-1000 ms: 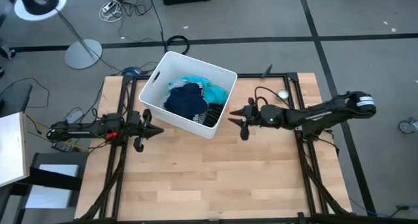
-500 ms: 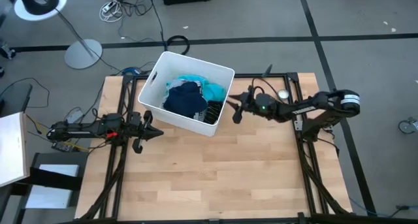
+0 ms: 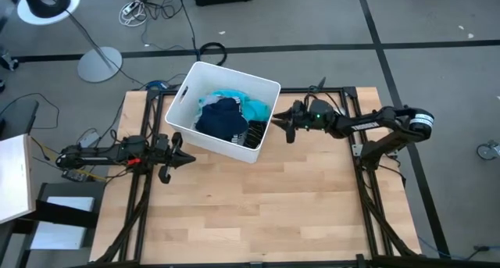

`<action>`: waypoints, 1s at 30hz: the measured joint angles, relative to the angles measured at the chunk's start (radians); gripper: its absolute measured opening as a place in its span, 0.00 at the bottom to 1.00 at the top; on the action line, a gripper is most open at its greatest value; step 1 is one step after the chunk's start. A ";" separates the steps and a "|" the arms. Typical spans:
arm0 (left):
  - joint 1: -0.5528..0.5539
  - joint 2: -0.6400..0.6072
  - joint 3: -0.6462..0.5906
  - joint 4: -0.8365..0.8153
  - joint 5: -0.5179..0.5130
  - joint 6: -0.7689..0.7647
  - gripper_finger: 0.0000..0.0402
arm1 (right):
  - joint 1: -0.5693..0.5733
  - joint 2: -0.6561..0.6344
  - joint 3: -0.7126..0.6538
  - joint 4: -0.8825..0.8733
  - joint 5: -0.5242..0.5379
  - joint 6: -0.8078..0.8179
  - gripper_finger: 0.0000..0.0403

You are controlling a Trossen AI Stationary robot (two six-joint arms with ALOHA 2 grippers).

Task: Sort clothes
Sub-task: Adjust the white laundry bin

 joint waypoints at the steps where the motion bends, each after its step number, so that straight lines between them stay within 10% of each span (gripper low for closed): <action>1: 0.000 0.000 0.000 0.000 0.000 0.000 0.00 | 0.009 -0.006 0.000 0.005 -0.019 -0.006 0.33; 16: 0.000 0.000 0.000 -0.002 -0.001 0.003 0.00 | 0.037 -0.016 0.000 0.008 -0.008 0.042 0.33; 30: 0.000 0.000 0.000 -0.003 -0.002 0.006 0.00 | -0.086 -0.077 0.000 0.003 -0.360 0.121 0.33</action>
